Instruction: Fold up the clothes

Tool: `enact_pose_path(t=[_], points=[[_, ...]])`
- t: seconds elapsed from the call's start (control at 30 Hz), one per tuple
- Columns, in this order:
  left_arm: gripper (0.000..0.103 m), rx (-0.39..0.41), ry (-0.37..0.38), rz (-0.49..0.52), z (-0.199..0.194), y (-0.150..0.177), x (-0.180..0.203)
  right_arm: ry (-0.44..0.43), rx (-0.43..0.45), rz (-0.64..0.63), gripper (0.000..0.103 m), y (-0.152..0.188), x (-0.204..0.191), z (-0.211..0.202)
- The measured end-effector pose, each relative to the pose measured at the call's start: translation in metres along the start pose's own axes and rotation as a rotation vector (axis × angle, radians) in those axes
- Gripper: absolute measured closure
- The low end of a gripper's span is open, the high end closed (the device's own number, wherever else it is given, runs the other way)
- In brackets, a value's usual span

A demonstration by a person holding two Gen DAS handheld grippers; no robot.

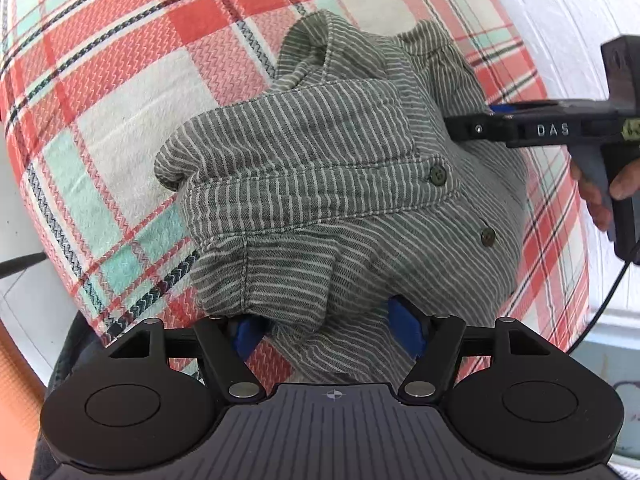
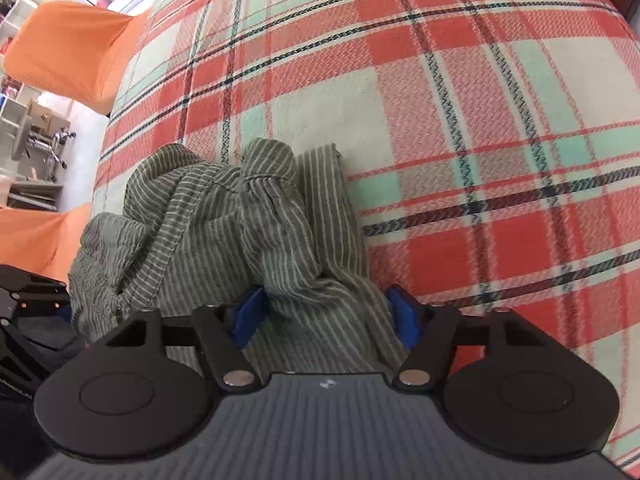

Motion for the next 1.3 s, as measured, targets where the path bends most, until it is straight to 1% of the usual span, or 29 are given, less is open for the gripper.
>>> enact_pose_path(t=[0.03, 0.07, 0.1, 0.13, 0.2, 0.27, 0.33, 0.5, 0.63, 0.7, 0.8, 0.83, 0.97, 1.03, 1.07, 1.13, 1.17, 1.2, 1.23, 1.27, 1.3], points=[[0.029, 0.003, -0.004, -0.002, 0.000, 0.000, 0.000, -0.006, 0.009, 0.012, 0.058, 0.002, 0.000, -0.003], [0.044, 0.006, -0.006, 0.000, -0.001, 0.000, 0.000, -0.012, 0.017, 0.024, 0.067, 0.004, 0.001, -0.005], [0.053, 0.010, -0.008, 0.008, -0.003, -0.002, 0.001, -0.017, 0.026, 0.036, 0.074, 0.006, 0.001, -0.008], [0.058, 0.015, -0.009, 0.017, -0.005, -0.003, 0.001, -0.023, 0.034, 0.048, 0.076, 0.008, 0.001, -0.011], [0.073, 0.023, -0.011, 0.035, -0.009, -0.005, 0.002, -0.035, 0.052, 0.072, 0.081, 0.012, 0.002, -0.016], [0.083, 0.032, -0.013, 0.053, -0.013, -0.008, 0.002, -0.046, 0.069, 0.095, 0.082, 0.016, 0.003, -0.022], [0.086, 0.041, -0.016, 0.071, -0.017, -0.010, 0.003, -0.053, 0.089, 0.122, 0.083, 0.021, 0.003, -0.028], [0.092, 0.059, -0.021, 0.122, -0.027, -0.019, 0.007, -0.015, 0.156, 0.245, 0.083, 0.045, 0.009, -0.054], [0.092, 0.029, -0.024, 0.247, -0.027, -0.053, 0.027, 0.004, 0.219, 0.404, 0.083, 0.076, 0.010, -0.079], [0.093, 0.011, -0.027, 0.314, -0.026, -0.070, 0.038, 0.007, 0.250, 0.509, 0.083, 0.094, 0.008, -0.089], [0.093, -0.036, -0.034, 0.445, -0.025, -0.104, 0.053, -0.015, 0.310, 0.682, 0.083, 0.125, 0.007, -0.097], [0.093, -0.054, -0.034, 0.485, -0.024, -0.113, 0.057, -0.028, 0.331, 0.757, 0.083, 0.136, 0.007, -0.098], [0.093, -0.153, -0.027, 0.612, -0.014, -0.131, 0.075, -0.088, 0.404, 1.087, 0.083, 0.184, -0.004, -0.090], [0.093, -0.202, -0.024, 0.676, -0.008, -0.140, 0.084, -0.099, 0.447, 1.213, 0.083, 0.203, -0.017, -0.082], [0.093, -0.227, -0.022, 0.707, -0.005, -0.145, 0.088, -0.086, 0.461, 1.257, 0.083, 0.211, -0.023, -0.077], [0.090, -0.277, -0.018, 0.770, 0.000, -0.154, 0.097, -0.006, 0.461, 1.291, 0.077, 0.220, -0.035, -0.067], [0.085, -0.302, -0.016, 0.802, 0.003, -0.159, 0.101, 0.043, 0.462, 1.290, 0.069, 0.222, -0.041, -0.065], [0.081, -0.327, -0.014, 0.833, 0.005, -0.164, 0.106, 0.099, 0.468, 1.264, 0.064, 0.221, -0.048, -0.066], [0.073, -0.344, -0.013, 0.849, 0.005, -0.167, 0.106, 0.157, 0.474, 1.228, 0.064, 0.220, -0.054, -0.068], [0.063, -0.342, -0.013, 0.834, -0.001, -0.167, 0.098, 0.199, 0.479, 1.195, 0.063, 0.218, -0.058, -0.070], [0.063, -0.340, -0.013, 0.814, -0.007, -0.167, 0.089, 0.233, 0.483, 1.162, 0.057, 0.216, -0.061, -0.072]])
Point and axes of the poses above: each gripper's, at about its wrist camera, not at the fingertips, and z roughly the way its jaws point, x to its right, y to its underside, the point moved 1 cm from there along z, roughly the way its jaws point, and after that the axes turned 7 degrees about y, right-handed, at the moved point
